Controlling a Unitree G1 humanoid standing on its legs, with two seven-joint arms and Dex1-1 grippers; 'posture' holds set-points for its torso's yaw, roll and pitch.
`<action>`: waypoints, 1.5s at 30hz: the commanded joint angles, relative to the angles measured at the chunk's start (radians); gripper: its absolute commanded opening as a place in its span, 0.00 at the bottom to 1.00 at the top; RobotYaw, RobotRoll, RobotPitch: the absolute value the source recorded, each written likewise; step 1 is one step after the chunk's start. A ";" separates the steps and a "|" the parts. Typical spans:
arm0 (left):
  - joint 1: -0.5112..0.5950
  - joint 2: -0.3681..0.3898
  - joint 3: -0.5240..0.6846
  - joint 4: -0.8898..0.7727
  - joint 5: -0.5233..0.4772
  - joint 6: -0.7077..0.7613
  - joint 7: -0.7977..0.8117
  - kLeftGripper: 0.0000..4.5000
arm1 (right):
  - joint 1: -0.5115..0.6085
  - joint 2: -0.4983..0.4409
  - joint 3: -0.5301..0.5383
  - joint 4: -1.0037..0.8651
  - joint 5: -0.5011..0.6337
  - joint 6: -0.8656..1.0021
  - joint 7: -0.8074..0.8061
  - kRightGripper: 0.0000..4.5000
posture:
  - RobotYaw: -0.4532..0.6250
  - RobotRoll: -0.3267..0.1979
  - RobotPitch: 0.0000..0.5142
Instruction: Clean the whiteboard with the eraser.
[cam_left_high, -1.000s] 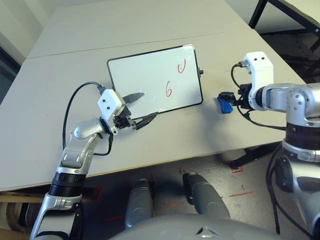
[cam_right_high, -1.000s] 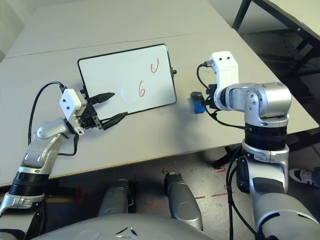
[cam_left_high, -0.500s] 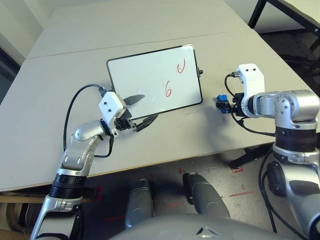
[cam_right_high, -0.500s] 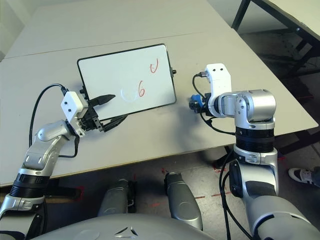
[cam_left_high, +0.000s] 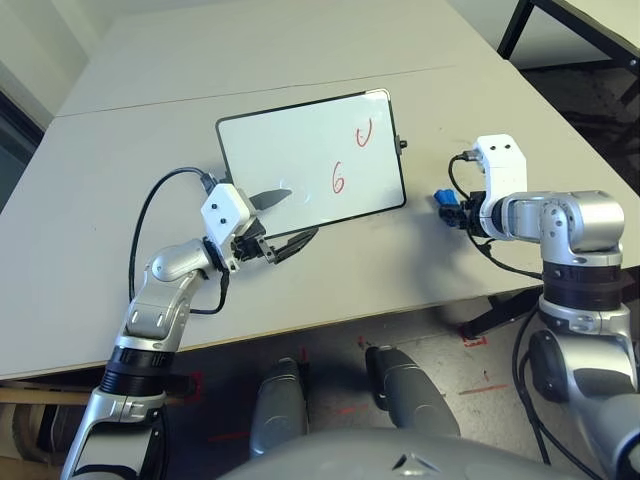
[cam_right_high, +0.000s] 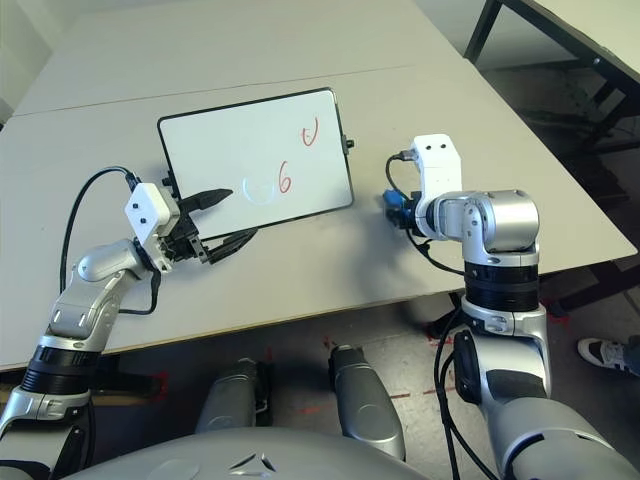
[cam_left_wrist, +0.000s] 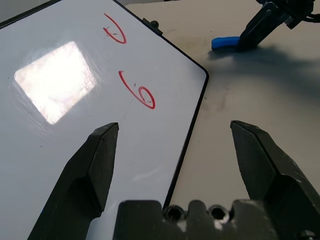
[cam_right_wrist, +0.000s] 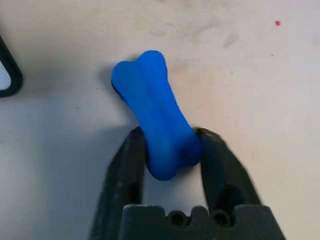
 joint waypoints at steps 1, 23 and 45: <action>-0.003 0.011 0.000 0.017 0.013 -0.003 -0.007 1.00 | 0.024 -0.033 0.082 -0.014 0.016 -0.034 0.056 0.22 | 0.22 0.62 0.26; -0.068 0.054 0.041 0.085 0.016 -0.027 -0.011 1.00 | -0.379 -0.445 0.758 0.049 -0.454 -0.832 0.576 0.06 | 0.21 0.62 0.23; -0.093 0.052 0.052 0.097 0.028 -0.024 0.004 1.00 | -0.410 -0.229 0.700 0.254 -0.894 -1.207 0.465 0.05 | 0.22 0.62 0.23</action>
